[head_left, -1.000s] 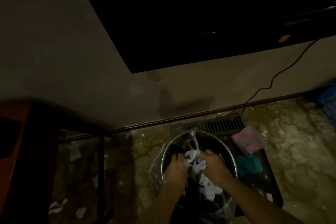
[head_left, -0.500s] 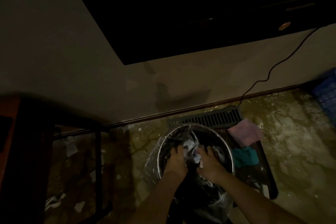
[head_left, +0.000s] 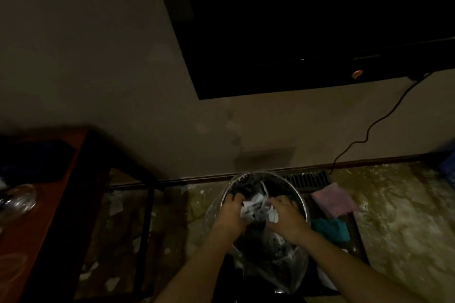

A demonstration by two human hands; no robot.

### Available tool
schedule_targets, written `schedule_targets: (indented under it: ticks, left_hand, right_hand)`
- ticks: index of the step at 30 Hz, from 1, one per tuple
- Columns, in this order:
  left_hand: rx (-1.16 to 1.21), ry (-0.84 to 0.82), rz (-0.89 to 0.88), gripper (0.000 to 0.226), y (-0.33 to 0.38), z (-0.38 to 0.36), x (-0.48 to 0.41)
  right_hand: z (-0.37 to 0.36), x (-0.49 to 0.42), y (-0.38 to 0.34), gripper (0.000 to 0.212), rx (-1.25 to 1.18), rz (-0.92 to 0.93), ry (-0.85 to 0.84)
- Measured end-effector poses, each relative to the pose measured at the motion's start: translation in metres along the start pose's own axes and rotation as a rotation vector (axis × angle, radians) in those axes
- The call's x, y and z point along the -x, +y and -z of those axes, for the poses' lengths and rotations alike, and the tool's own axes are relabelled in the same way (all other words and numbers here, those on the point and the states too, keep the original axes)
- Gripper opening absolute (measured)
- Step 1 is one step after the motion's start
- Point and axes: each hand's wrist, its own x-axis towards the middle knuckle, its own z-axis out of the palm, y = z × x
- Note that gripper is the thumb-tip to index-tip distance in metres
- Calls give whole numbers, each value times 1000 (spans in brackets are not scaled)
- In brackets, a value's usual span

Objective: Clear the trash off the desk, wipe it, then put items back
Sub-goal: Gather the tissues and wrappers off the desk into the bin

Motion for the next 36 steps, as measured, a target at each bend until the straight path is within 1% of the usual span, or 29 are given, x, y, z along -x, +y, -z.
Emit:
schedule_targets:
  ticks: [5, 9, 12, 16, 18, 20, 22, 25, 30, 36]
  left_hand:
    - [30, 100, 23, 46, -15, 2, 42]
    - [41, 152, 45, 53, -27, 14, 70]
    - [-7, 234, 40, 44, -43, 24, 91]
    - [78, 336, 74, 41, -69, 40, 128]
    - [109, 391, 70, 43, -87, 54, 152]
    - [125, 456, 75, 44, -113, 69, 180]
    - [144, 495, 117, 44, -149, 81, 212]
    - [180, 514, 201, 43, -210, 96, 265]
    - [184, 565, 294, 44, -306, 112, 346]
    - [250, 714, 452, 49, -397, 122, 419]
  right_hand:
    - [2, 23, -13, 43, 63, 92, -10]
    - [4, 40, -37, 40, 60, 176, -9]
    - [4, 52, -59, 39, 51, 229, 10]
    - [-5, 69, -90, 35, 59, 287, 47]
    - [-13, 75, -113, 34, 48, 320, 32]
    - [-28, 81, -144, 33, 61, 365, 11]
    - [-51, 91, -181, 32, 72, 402, -30]
    - [-98, 105, -239, 31, 86, 488, -86]
    - [-175, 125, -332, 28, 101, 638, -130]
    - [-254, 145, -426, 33, 180, 746, -247]
